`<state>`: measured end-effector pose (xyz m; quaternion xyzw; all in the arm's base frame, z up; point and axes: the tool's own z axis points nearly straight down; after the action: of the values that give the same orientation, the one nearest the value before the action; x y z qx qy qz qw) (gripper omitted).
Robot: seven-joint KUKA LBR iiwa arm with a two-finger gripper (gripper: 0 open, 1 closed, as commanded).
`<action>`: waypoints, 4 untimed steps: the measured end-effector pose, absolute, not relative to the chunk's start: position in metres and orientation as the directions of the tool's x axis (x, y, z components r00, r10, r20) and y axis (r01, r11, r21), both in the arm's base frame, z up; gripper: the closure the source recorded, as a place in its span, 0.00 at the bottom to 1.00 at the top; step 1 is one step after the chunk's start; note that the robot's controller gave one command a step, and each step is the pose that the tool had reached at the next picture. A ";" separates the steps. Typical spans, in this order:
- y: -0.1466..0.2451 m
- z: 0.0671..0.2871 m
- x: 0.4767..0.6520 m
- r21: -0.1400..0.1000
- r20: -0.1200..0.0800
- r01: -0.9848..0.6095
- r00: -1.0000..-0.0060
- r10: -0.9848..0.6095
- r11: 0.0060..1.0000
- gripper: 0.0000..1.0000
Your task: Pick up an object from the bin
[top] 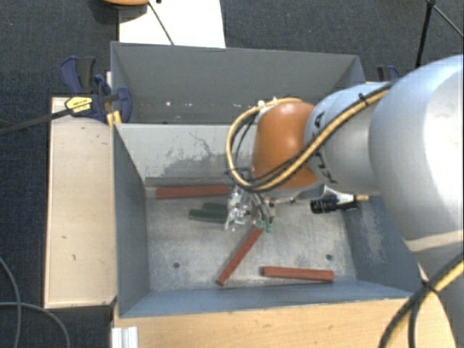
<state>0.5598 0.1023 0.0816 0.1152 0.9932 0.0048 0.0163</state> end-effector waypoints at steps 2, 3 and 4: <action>0.104 0.078 0.554 0.008 -0.010 0.228 -0.974 0.228 0.974 0.00; 0.121 0.080 0.562 0.015 -0.020 0.477 -0.879 0.477 0.879 1.00; 0.121 0.080 0.562 0.015 -0.020 0.477 -0.879 0.477 0.879 1.00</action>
Offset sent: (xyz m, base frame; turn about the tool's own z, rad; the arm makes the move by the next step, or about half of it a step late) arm 0.0000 0.0000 0.0000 0.0000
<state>0.5616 0.1212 0.0803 0.2461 0.9692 0.0045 0.0117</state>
